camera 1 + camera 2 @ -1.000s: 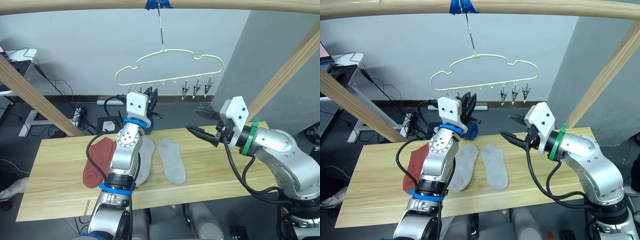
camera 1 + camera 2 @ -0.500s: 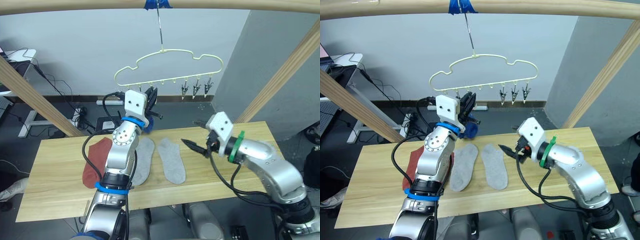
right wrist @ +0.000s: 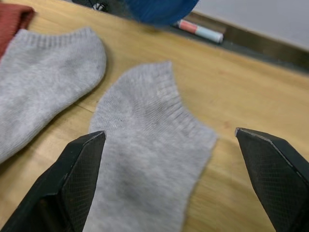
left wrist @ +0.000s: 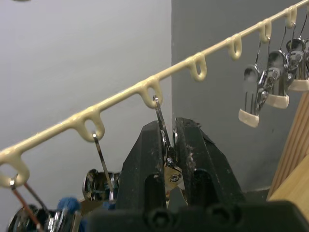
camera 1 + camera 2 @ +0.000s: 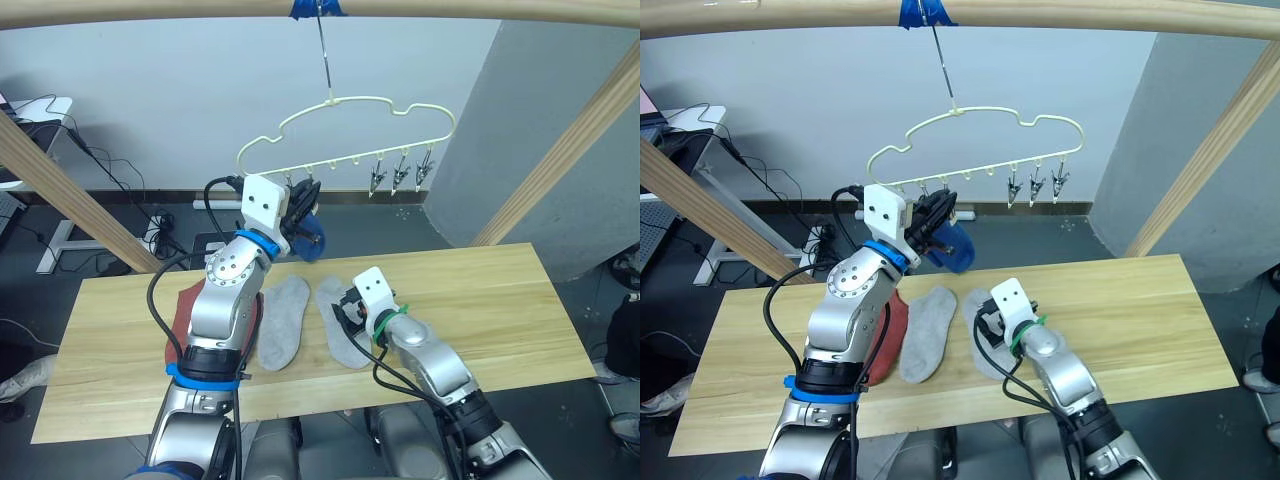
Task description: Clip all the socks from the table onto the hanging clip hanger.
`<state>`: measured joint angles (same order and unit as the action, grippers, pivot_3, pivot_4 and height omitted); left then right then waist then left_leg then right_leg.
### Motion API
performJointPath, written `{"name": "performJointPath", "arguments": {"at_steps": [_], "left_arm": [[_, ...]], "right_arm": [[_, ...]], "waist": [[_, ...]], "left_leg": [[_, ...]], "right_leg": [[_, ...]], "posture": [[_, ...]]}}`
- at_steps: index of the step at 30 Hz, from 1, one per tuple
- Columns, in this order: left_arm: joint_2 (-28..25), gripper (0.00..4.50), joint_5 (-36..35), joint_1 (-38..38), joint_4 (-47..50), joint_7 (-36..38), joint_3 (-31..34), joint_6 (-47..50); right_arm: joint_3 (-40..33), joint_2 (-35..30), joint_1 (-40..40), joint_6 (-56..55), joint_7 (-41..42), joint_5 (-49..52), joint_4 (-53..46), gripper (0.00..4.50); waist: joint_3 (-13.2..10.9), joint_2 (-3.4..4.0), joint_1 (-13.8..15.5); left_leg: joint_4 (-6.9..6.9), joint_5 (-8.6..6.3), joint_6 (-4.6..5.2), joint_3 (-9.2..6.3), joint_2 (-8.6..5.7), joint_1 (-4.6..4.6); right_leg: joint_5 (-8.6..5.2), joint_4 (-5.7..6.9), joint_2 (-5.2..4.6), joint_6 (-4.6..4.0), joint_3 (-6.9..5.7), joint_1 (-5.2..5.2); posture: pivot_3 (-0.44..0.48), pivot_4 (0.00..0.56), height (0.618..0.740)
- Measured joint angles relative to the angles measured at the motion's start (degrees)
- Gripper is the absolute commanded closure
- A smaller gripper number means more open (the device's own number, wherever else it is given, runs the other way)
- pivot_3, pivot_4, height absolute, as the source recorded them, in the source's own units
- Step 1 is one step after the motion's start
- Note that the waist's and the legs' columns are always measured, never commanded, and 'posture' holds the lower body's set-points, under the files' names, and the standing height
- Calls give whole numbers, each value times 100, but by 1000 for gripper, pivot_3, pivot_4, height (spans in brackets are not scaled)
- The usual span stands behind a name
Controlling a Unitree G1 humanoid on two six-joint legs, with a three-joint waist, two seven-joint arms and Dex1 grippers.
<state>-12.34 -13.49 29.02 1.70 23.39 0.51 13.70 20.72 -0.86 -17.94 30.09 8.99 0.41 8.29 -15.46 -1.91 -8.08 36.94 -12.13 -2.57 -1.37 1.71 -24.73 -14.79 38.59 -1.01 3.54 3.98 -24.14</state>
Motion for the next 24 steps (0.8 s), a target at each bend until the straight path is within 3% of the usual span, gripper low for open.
{"name": "performJointPath", "arguments": {"at_steps": [6,18,21,24], "left_arm": [[-37,4393,-33,-12,62,45,2,102],[-119,4393,-96,-82,89,98,48,110],[-130,4393,-106,-95,98,98,50,110],[-148,4393,-124,-110,111,99,50,111]], "right_arm": [[-90,218,-157,-420,-129,-162,671,0],[-400,350,-258,-750,-114,-253,1114,0],[-445,388,-375,-867,-80,-261,1332,610],[-454,379,-549,-953,5,-317,1572,1646]], "waist": [[0,0,5],[0,0,5],[0,0,6],[1,-1,5]], "left_leg": [[0,0,0,0,-1,0],[1,0,0,0,0,2],[2,0,0,0,0,2],[2,0,0,0,0,4]], "right_leg": [[0,0,0,0,-1,0],[0,3,0,0,0,1],[0,4,0,0,0,2],[1,4,0,0,1,3]], "posture": [[-184,271,740],[-178,265,740],[-176,263,740],[-176,263,740]]}}
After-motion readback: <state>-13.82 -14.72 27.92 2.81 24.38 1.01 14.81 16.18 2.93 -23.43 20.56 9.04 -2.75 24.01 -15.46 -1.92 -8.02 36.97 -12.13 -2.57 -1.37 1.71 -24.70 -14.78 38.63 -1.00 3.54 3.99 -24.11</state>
